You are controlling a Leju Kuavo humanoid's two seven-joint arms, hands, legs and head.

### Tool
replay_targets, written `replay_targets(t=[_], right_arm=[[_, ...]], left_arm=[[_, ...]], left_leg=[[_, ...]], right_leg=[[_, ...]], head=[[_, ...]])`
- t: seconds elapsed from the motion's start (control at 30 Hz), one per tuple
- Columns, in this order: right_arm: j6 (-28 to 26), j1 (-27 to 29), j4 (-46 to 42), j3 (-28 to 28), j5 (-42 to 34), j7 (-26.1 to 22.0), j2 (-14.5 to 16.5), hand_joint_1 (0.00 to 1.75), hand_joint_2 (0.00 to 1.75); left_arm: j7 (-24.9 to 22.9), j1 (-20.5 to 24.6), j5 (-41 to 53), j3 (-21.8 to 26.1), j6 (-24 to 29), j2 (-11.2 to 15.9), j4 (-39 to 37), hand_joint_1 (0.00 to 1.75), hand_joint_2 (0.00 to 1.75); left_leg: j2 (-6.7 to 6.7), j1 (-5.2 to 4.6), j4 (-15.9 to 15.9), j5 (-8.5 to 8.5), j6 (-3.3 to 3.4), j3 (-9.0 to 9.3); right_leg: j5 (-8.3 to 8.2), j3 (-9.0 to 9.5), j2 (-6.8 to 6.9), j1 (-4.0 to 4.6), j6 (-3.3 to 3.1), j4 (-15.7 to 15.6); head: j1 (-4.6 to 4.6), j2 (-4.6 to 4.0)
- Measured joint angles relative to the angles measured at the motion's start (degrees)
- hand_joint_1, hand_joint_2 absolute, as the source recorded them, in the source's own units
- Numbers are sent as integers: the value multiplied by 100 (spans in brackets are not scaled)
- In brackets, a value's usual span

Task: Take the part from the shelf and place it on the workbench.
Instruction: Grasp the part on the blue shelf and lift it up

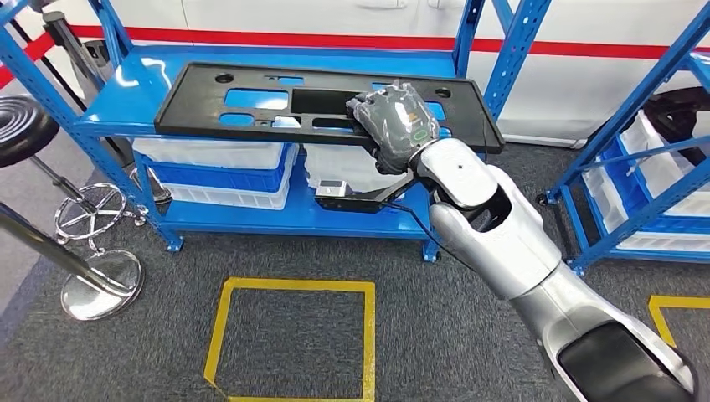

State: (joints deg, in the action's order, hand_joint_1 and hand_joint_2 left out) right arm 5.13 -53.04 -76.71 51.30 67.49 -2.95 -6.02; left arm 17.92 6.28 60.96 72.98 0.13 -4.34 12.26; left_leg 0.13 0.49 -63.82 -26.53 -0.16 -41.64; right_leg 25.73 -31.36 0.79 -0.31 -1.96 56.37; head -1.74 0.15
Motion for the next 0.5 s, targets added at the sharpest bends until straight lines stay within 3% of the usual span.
replay_targets(t=[0.03,0.07,0.1,0.13,0.2,0.23,0.3,0.33,0.4,0.43,0.5], right_arm=[[-2,11,0,0,0,0,1,175,175],[-4,24,1,0,0,0,1,175,175],[-7,38,2,-1,0,0,1,175,175],[-9,53,3,-1,0,-1,1,175,175],[-12,74,2,-4,-1,-4,1,175,175],[-13,79,-1,-13,-2,-5,0,175,175],[-19,88,-7,-37,-3,-6,2,175,175],[-25,92,-8,-48,-3,-5,1,175,175],[-34,103,-5,-52,-4,-6,1,175,175],[-37,107,-4,-52,-4,-7,0,175,175],[-39,112,-4,-52,-4,-8,-1,175,175]], left_arm=[[-2,-4,-4,0,-2,-1,0,0,175],[-5,-5,-9,0,-3,-2,0,0,175],[-7,-3,-12,1,-4,-1,0,0,175],[-9,0,-14,1,-4,2,0,0,175],[-10,7,-17,2,-2,9,1,0,175],[-11,12,-18,1,-1,9,1,0,175],[-15,20,-19,1,-2,7,2,0,175],[-16,20,-19,2,-2,5,2,0,175],[-21,17,-22,3,-4,4,2,0,175],[-23,19,-24,3,-5,3,2,0,175],[-27,28,-30,4,-6,4,2,0,175]], left_leg=[[-1,16,-367,-272,-26,-60],[-1,35,-722,-422,-54,-103],[0,57,-969,-421,-82,-97],[1,79,-1055,-296,-112,-20],[1,132,-701,-40,-187,389],[-4,137,-334,-66,-220,677],[-31,128,192,-281,-178,1033],[-44,106,290,-342,-123,1076],[-30,106,286,-284,8,982],[-15,102,289,-227,71,932],[11,82,295,-95,174,812]], right_leg=[[-63,-82,4,-4,-8,10],[-122,-174,5,-8,4,31],[-179,-273,9,-18,22,60],[-231,-380,13,-34,50,99],[-315,-604,17,-80,128,225],[-344,-712,13,-92,168,306],[-409,-848,6,-84,243,430],[-452,-882,3,-79,274,451],[-507,-918,-4,-90,331,460],[-393,-954,-11,-102,351,533],[131,-1086,-24,-108,376,990]], head=[[-1,0],[-1,0],[-1,0],[-1,0],[-2,0],[-2,0],[9,0],[18,0],[28,0],[33,0],[40,0]])
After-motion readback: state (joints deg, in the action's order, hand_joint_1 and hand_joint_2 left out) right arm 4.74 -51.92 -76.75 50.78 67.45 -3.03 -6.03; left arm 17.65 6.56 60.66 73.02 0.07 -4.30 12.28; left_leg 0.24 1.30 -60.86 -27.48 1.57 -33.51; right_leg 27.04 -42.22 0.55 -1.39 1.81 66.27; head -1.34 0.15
